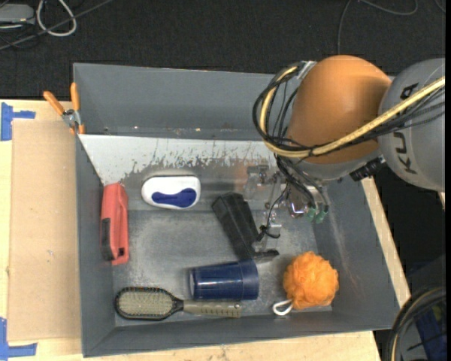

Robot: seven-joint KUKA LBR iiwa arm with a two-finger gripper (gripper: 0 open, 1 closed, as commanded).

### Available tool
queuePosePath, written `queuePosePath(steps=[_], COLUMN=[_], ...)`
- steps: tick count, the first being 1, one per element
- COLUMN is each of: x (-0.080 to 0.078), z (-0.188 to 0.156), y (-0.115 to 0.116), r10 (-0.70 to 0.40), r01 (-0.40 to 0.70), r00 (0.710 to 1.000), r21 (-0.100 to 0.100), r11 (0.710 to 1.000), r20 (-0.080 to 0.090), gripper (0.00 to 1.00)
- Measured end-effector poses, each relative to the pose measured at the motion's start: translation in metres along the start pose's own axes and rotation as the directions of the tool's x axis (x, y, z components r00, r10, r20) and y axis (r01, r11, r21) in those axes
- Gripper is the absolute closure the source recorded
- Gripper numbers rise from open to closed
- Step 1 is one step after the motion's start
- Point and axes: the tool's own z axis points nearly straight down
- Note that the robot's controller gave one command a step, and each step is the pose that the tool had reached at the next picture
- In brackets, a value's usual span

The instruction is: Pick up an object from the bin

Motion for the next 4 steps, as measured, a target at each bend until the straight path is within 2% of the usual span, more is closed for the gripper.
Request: queuePosePath(steps=[1, 2, 3, 4], x=[0.0, -0.01, -0.022, -0.049], z=[0.0, 0.009, -0.038, 0.017], y=[0.0, 0.006, 0.005, 0.041], r10=[0.0, 0.018, -0.129, -0.031], r01=[0.0, -0.018, 0.129, 0.031], r00=[1.0, 1.0, 0.992, 1.0], r21=[0.0, 0.0, 0.001, -0.001], r11=[1.0, 1.0, 0.992, 1.0], r20=[0.0, 0.006, 0.001, 0.005], gripper=[0.0, 0.0, 0.0, 0.0])
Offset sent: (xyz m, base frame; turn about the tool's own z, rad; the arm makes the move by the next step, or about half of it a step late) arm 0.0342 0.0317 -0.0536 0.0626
